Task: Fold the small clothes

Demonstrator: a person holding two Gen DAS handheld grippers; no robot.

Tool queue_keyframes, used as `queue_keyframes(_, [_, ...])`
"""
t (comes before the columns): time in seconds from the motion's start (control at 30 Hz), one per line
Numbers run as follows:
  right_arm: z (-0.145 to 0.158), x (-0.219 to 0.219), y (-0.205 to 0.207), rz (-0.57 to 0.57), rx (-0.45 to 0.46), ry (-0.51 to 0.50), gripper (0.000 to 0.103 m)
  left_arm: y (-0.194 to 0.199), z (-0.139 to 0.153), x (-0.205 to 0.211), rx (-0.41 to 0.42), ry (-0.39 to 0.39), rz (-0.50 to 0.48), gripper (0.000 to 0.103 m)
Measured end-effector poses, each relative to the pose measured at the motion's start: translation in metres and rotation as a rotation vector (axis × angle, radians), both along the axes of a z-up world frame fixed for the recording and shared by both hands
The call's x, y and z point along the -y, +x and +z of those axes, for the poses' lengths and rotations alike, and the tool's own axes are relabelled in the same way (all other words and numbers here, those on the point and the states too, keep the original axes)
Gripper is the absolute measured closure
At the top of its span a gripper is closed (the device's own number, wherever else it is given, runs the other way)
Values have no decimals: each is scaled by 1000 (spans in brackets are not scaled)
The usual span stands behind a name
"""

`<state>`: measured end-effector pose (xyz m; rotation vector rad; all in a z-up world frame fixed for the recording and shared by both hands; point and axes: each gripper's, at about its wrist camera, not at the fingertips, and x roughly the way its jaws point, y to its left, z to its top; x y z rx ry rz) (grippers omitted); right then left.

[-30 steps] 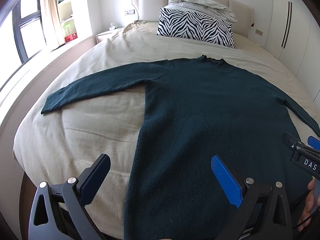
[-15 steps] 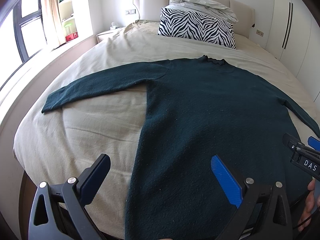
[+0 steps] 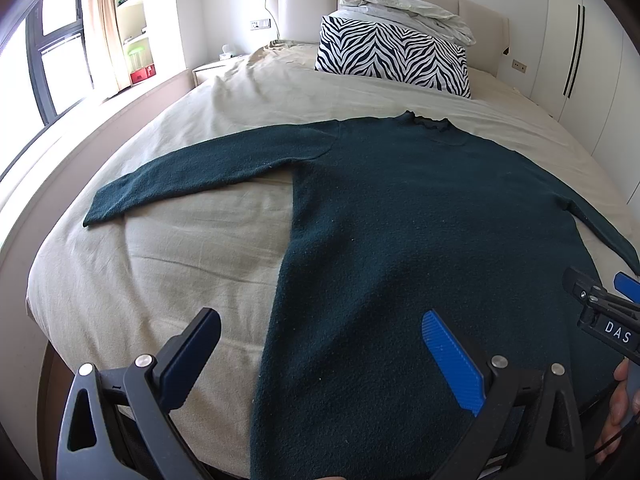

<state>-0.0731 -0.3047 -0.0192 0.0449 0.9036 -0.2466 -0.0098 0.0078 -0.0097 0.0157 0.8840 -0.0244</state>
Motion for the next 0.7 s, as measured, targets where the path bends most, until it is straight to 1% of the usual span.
queue_keyframes(0.7, [1,-6,1,14,0,-15,0,0,1,-1,0,-2,1,0])
